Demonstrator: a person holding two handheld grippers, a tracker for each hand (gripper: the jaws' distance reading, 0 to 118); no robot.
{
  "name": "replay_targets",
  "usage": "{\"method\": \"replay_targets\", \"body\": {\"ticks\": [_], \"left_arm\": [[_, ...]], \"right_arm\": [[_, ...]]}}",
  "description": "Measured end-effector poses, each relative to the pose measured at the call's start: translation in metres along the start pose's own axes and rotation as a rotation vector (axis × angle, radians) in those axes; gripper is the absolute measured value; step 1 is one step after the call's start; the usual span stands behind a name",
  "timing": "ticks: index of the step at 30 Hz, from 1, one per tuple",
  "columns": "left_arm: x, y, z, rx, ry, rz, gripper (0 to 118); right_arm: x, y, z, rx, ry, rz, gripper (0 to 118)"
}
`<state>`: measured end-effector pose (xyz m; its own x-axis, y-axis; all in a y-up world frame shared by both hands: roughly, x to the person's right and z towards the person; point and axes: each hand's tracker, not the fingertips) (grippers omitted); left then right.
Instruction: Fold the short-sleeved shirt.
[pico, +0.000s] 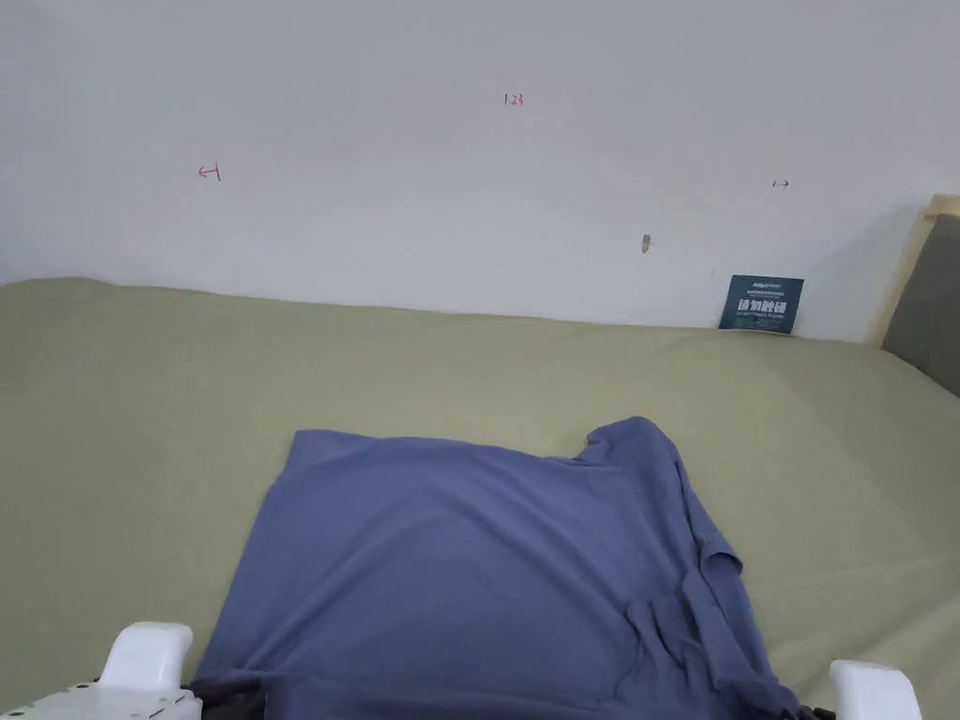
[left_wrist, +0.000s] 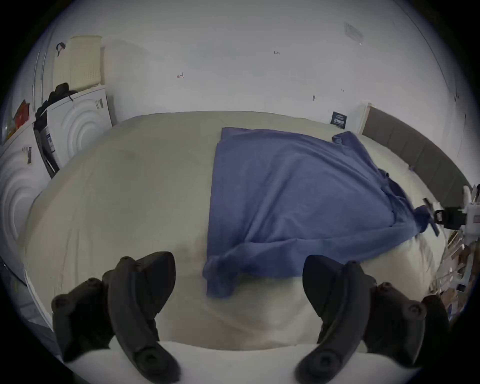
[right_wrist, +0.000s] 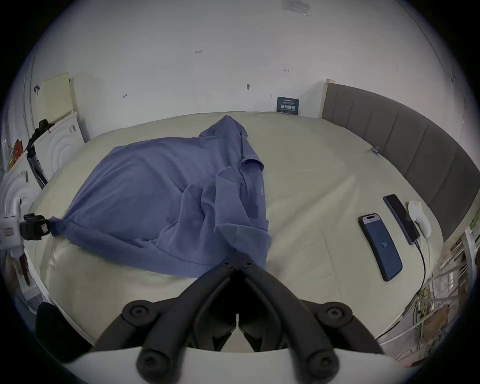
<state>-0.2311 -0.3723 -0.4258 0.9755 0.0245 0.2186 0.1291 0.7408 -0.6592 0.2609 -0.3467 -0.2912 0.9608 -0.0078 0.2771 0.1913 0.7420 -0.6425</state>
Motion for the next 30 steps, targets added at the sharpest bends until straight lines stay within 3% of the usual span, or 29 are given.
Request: {"method": "replay_targets", "body": {"ticks": [2,3,4,5,7,8,9,10,11,12,15,17,18,20,23,26,30], "left_arm": [[-0.001,0.001,-0.013,-0.011,0.009,-0.003,99],[-0.003,0.001,-0.019,-0.024,-0.004,0.008,84],[-0.004,0.001,-0.024,-0.039,-0.032,0.018,45],[-0.004,0.0,-0.028,-0.049,-0.048,0.017,15],[-0.003,-0.002,-0.031,-0.055,-0.066,0.014,9],[-0.002,-0.003,-0.027,-0.031,-0.062,-0.001,9],[-0.002,-0.003,-0.024,-0.015,-0.079,-0.008,9],[-0.004,-0.001,-0.023,-0.011,-0.093,-0.002,8],[0.001,0.003,-0.015,-0.026,-0.105,-0.006,8],[0.001,0.006,-0.011,-0.026,-0.101,-0.009,8],[0.0,0.008,-0.002,-0.013,-0.125,0.034,8],[0.001,0.008,0.0,-0.023,-0.126,0.045,8],[0.002,0.006,0.001,-0.026,-0.122,0.039,8],[0.003,0.005,0.002,-0.033,-0.119,0.028,8],[0.003,0.005,-0.001,-0.043,-0.115,0.019,8],[0.002,0.006,-0.001,-0.051,-0.124,0.031,8],[-0.003,0.016,0.003,-0.05,-0.145,0.046,8]], "right_arm": [[0.003,-0.001,0.001,-0.004,0.004,-0.022,0],[0.004,-0.001,0.001,-0.003,0.002,-0.027,0],[0.004,-0.002,0.003,-0.002,0.002,-0.029,0],[0.004,-0.002,0.004,-0.001,0.003,-0.027,0],[0.007,-0.001,0.007,0.028,-0.009,-0.008,2],[0.008,0.0,0.009,0.063,-0.012,0.01,12],[0.01,0.0,0.013,0.097,-0.024,0.038,38],[0.011,0.0,0.014,0.118,-0.023,0.06,89],[0.013,0.0,0.012,0.119,-0.018,0.073,110],[0.015,-0.002,0.006,0.106,-0.018,0.071,113],[0.012,-0.004,-0.018,0.064,0.004,0.075,110],[0.003,-0.004,-0.039,-0.027,0.016,0.141,96],[-0.002,-0.009,-0.041,-0.014,-0.013,0.177,77],[-0.008,-0.017,-0.046,0.0,0.016,0.25,3],[-0.019,-0.026,-0.046,0.022,-0.071,0.295,3],[-0.01,-0.021,-0.044,-0.004,0.018,0.131,3],[0.0,-0.001,-0.037,0.005,0.017,0.054,3]]}}
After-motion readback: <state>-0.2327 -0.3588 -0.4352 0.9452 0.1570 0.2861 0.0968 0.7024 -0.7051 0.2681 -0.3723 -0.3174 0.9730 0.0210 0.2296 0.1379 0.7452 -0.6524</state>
